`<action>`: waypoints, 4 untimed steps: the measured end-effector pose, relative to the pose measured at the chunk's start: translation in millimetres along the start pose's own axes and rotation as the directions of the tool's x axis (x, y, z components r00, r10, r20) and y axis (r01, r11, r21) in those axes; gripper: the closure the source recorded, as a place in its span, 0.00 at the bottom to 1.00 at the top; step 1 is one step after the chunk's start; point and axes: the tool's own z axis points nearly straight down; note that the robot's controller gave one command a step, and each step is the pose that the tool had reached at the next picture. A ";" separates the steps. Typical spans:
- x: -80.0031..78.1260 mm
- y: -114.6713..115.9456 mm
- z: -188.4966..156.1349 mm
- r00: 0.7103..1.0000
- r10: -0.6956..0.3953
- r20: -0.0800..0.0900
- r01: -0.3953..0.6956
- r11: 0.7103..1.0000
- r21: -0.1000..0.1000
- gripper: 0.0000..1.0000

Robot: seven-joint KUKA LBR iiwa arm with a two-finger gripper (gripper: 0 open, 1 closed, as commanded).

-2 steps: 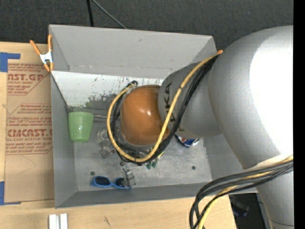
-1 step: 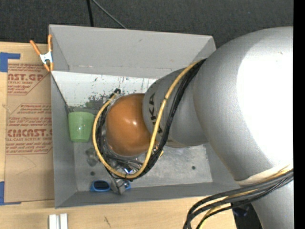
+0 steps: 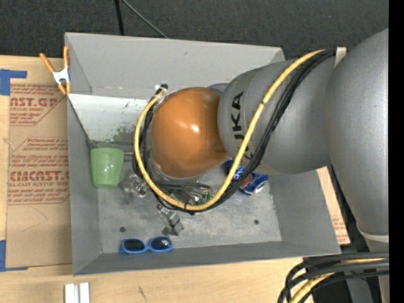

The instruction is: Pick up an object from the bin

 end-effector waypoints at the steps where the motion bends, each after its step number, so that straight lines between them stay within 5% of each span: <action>1: 59.2 -76.1 23.3 0.998 0.062 -0.010 -0.062 0.998 -0.001 0.00; 2: 8.4 -111.5 26.3 0.985 0.173 -0.002 -0.173 0.985 -0.001 0.00; 3: -32.3 -70.8 27.8 1.000 -0.019 -0.003 0.019 1.000 -0.003 0.00; 4: -22.1 -111.8 24.2 1.000 0.021 -0.003 -0.021 1.000 0.000 0.00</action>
Offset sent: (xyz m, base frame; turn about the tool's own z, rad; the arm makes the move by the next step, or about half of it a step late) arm 0.0092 -0.0915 -0.0221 0.0539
